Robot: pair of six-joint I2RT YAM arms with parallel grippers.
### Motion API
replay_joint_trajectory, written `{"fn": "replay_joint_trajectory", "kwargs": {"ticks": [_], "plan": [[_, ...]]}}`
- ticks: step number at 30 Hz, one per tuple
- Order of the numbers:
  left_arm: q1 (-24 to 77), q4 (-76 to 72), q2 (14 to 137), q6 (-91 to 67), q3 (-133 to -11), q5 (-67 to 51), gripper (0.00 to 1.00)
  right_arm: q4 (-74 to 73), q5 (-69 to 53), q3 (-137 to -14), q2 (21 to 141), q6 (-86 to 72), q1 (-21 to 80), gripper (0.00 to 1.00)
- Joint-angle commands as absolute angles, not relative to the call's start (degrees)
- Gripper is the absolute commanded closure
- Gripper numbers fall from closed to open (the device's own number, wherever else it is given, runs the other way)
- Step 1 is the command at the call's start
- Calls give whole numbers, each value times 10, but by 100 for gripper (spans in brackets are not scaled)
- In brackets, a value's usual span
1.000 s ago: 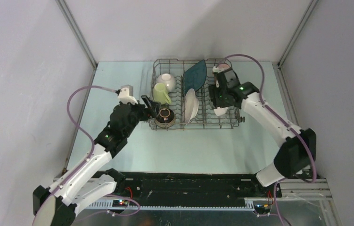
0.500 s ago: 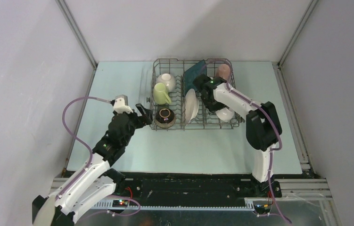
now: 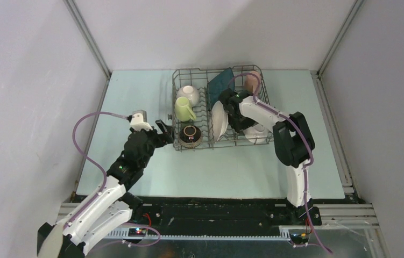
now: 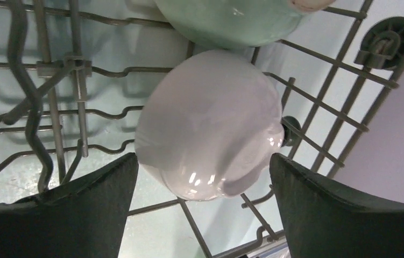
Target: Load the mixed dishes into the dish rack
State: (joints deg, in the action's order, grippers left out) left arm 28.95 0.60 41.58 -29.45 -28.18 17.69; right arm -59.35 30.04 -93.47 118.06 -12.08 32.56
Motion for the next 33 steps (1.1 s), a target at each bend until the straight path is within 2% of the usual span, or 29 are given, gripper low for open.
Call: {"fn": "replay_joint_trajectory", "kwargs": {"ticks": [1,9,16,19,24,28,30,33], "plan": [[287,-25,414,-280,-280,177,11,-544,259,-927,1118,-123,324,4],[287,-24,414,-278,-280,182,11,-491,223,-881,1004,-119,304,2],[287,-22,404,-275,-278,196,11,-399,200,-802,863,-138,271,4],[287,-23,403,-271,-275,203,11,-333,226,-761,793,-155,246,6],[287,-38,398,-258,-256,226,11,-198,290,-611,677,-187,207,4],[287,-45,391,-252,-242,251,11,2,294,-452,568,-180,146,3],[287,-46,383,-254,-235,259,11,84,321,-375,550,-180,118,3],[287,-45,362,-259,-225,276,11,116,363,-317,557,-191,84,1]]}}
